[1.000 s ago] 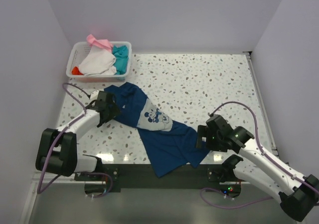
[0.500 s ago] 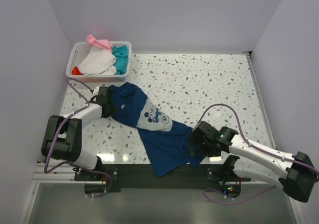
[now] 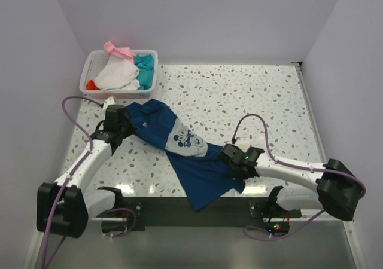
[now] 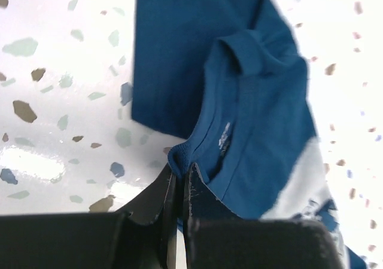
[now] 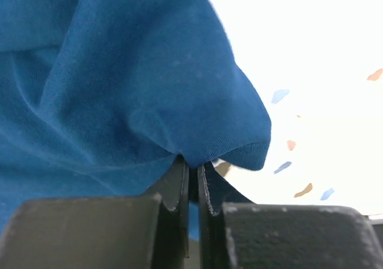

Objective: Fold and stack the t-shirts
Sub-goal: Flatten the tshirt out

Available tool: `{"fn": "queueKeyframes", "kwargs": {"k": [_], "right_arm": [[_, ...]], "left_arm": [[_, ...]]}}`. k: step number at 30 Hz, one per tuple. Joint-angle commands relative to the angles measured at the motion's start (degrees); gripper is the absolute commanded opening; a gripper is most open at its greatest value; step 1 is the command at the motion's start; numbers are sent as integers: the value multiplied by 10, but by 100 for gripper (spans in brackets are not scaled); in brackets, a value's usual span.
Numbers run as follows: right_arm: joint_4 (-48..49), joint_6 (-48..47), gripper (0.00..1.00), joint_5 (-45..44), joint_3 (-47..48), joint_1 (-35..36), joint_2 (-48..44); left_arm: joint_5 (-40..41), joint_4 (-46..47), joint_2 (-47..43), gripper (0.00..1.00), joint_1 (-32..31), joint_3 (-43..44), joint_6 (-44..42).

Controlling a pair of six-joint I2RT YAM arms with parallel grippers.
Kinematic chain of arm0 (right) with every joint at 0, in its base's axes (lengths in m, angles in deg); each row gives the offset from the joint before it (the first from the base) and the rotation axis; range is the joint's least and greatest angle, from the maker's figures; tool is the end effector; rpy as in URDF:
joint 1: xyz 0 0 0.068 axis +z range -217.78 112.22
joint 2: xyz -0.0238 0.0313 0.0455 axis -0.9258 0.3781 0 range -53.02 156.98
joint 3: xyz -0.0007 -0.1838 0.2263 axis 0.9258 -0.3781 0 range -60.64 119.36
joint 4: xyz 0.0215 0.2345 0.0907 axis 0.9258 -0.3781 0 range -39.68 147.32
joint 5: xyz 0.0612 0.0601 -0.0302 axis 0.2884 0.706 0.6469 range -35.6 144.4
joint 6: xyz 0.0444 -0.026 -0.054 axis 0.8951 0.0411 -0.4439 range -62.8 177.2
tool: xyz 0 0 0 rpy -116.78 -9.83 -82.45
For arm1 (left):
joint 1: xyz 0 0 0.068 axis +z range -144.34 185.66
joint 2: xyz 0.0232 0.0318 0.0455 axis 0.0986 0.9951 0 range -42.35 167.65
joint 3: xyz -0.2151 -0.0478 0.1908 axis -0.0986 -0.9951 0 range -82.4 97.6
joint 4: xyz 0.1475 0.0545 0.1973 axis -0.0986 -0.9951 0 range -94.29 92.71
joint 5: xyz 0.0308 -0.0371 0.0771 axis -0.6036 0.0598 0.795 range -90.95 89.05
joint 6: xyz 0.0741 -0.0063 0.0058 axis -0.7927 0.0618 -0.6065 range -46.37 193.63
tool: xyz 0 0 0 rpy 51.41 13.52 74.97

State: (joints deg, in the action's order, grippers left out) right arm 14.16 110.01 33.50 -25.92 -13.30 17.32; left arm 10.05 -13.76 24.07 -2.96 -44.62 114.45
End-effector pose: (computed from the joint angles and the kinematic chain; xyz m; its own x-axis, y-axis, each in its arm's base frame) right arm 0.1210 0.1308 0.1621 -0.9180 -0.0051 -0.3964 0.0188 0.9982 -0.0564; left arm 0.2366 -0.0237 0.2170 -0.5391 -0.5673 -0.6225 -0.4473 0.8191 -0.3591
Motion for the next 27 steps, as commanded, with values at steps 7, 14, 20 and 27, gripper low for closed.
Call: {"fn": "queueKeyframes", "kwargs": {"k": [7, 14, 20, 27], "right_arm": [[-147, -61, 2, -157, 164, 0, -100], [-149, -162, 6, -160, 272, -50, -157], [-115, -248, 3, -109, 362, -131, -163], [-129, -329, 1, -128, 534, -169, -92]], "left_arm": [[-85, -8, -102, 0, 3, 90, -7], [-123, 10, -124, 0, 3, 192, -2], [-147, 28, -111, 0, 3, 270, -3], [-184, 40, -38, 0, 3, 405, 3]]}}
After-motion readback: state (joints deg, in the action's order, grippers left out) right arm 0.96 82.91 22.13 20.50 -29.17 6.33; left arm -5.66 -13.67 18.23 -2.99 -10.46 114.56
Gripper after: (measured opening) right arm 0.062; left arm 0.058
